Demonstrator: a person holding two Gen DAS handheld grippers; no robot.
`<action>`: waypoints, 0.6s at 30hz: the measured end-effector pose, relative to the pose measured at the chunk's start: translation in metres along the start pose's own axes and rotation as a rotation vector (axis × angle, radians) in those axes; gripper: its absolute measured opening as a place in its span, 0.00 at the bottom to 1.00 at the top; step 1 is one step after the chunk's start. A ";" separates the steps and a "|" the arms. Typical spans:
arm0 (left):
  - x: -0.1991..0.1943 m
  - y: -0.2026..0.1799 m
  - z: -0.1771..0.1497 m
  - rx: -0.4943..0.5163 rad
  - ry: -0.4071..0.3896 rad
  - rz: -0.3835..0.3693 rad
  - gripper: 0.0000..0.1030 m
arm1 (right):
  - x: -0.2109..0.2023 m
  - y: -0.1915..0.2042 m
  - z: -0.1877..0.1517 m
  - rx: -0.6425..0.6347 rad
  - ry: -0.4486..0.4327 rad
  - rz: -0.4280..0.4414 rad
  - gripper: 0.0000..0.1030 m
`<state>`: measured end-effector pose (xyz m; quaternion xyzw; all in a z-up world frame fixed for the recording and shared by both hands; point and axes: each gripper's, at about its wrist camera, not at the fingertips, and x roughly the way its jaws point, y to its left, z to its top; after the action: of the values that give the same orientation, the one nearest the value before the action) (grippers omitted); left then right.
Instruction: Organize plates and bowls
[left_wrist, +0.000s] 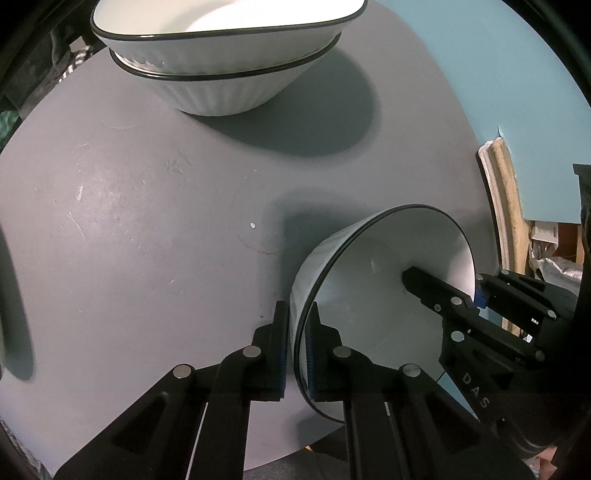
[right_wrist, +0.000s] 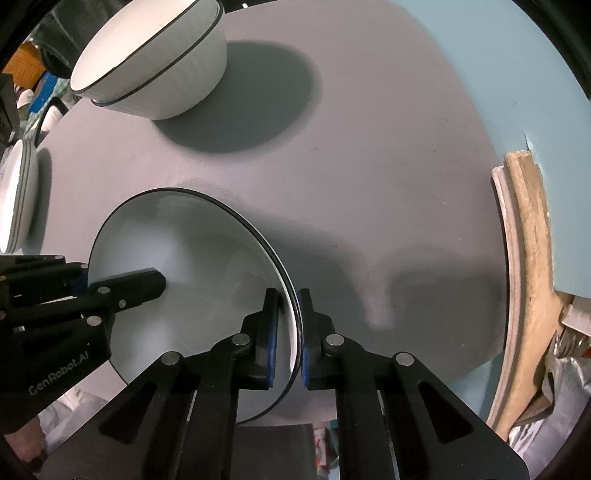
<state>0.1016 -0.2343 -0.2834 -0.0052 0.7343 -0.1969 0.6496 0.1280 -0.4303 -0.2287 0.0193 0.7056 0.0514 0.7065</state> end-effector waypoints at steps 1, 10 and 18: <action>0.001 -0.001 0.001 0.002 0.001 0.004 0.08 | 0.000 0.001 0.000 0.000 -0.001 -0.001 0.09; 0.011 -0.021 0.003 0.014 -0.005 0.030 0.07 | -0.008 0.005 0.014 0.007 0.005 0.010 0.08; 0.007 -0.024 0.003 -0.005 0.002 0.031 0.07 | -0.012 0.005 0.018 0.016 0.018 0.021 0.06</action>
<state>0.0973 -0.2593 -0.2834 0.0049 0.7354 -0.1850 0.6519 0.1458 -0.4260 -0.2161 0.0319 0.7120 0.0535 0.6994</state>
